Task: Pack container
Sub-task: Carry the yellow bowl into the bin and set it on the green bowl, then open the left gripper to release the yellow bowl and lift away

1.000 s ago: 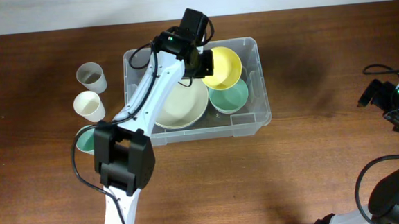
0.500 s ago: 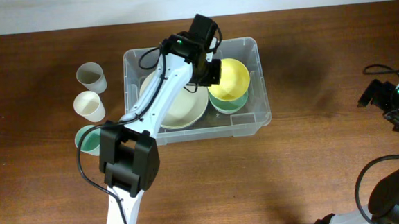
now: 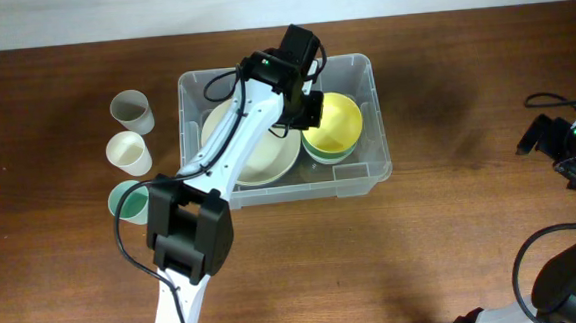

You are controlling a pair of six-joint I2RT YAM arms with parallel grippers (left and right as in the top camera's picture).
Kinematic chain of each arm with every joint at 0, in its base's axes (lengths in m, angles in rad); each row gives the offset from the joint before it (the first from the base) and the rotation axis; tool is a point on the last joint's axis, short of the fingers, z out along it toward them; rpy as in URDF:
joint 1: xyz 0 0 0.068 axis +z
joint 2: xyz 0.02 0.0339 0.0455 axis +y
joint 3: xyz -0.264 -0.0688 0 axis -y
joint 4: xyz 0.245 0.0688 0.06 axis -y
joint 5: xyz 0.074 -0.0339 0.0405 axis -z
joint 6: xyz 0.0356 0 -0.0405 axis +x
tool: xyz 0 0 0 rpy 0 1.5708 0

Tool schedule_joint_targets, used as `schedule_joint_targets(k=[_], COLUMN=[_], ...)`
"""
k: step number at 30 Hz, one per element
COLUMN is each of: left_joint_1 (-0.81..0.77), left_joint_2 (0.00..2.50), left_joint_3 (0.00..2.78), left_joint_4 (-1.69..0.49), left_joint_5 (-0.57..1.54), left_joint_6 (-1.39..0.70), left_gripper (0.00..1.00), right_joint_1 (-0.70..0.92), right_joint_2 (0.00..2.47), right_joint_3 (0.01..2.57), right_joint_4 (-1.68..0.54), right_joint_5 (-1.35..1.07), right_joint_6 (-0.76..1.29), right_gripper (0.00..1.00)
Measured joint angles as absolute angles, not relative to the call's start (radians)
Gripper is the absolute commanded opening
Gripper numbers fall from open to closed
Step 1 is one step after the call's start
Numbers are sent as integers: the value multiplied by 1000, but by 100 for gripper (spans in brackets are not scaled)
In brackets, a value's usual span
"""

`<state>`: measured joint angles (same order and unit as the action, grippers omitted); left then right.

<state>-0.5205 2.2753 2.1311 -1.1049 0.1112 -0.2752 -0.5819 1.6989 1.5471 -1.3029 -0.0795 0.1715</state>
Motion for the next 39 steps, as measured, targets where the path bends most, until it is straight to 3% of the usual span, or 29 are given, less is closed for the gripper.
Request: schedule_joint_targets(k=[28,39], left_joint_1=[-517,-448], left_joint_2=[2321,2329], left_joint_3=[2133,2364], left_joint_4=[-1089,-1175], left_joint_5=[138,146], left_joint_6=[-263,-245], left_gripper=[12,28], right_joint_1=[-582,-582], right_joint_2=[1699,1699], right_joint_3=[1547,1547], right_joint_4=[-1303,-1303], right_joint_5=[-80,-80], right_joint_6=[172,171], right_gripper=[99,99])
